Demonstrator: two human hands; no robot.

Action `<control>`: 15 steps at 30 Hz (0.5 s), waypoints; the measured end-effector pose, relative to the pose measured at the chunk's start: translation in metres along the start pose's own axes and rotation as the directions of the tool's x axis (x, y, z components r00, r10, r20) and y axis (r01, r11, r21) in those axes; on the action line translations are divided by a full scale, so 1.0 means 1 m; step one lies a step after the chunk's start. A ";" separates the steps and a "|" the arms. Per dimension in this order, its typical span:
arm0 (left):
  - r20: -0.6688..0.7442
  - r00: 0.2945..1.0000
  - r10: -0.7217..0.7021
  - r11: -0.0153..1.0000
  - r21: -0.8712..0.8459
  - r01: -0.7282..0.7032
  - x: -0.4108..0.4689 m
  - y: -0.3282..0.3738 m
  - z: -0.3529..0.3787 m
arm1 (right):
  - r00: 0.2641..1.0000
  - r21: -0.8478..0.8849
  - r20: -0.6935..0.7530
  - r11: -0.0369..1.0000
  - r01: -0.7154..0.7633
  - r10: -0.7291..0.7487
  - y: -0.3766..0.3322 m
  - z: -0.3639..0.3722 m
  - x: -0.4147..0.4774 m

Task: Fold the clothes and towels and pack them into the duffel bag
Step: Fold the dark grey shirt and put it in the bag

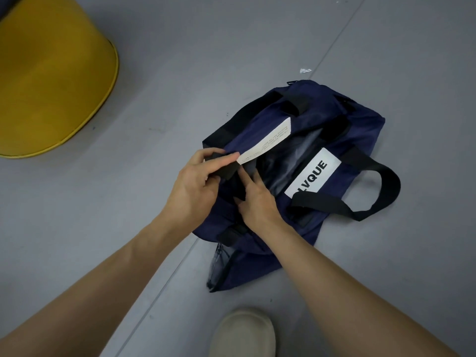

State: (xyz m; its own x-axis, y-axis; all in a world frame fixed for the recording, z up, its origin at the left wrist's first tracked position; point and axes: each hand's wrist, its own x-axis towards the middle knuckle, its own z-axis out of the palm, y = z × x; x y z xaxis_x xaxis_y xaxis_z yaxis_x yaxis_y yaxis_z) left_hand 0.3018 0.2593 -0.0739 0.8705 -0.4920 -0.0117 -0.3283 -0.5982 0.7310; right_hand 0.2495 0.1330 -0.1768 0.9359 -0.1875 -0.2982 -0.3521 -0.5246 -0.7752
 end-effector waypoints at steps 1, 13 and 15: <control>-0.004 0.999 -0.034 0.999 -0.018 0.034 0.001 -0.004 -0.003 | 0.999 -0.009 0.032 1.000 -0.003 0.003 -0.001 0.000 0.001; 0.061 0.969 -0.241 0.959 0.170 0.227 -0.012 -0.029 0.011 | 0.994 -0.630 0.104 0.770 0.099 -0.042 0.043 -0.034 -0.047; 0.141 0.952 -0.271 0.930 0.295 0.221 -0.017 -0.026 0.019 | 0.990 -0.672 0.139 0.734 0.091 0.004 0.046 -0.039 -0.055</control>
State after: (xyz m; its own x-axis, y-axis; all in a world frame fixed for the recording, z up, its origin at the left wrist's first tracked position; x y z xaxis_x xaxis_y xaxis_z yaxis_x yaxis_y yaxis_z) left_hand 0.2885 0.2713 -0.1059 0.8664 -0.3955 -0.3049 -0.2213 -0.8514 0.4756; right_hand 0.1823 0.0865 -0.1746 0.9239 -0.0726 -0.3757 -0.1657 -0.9609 -0.2220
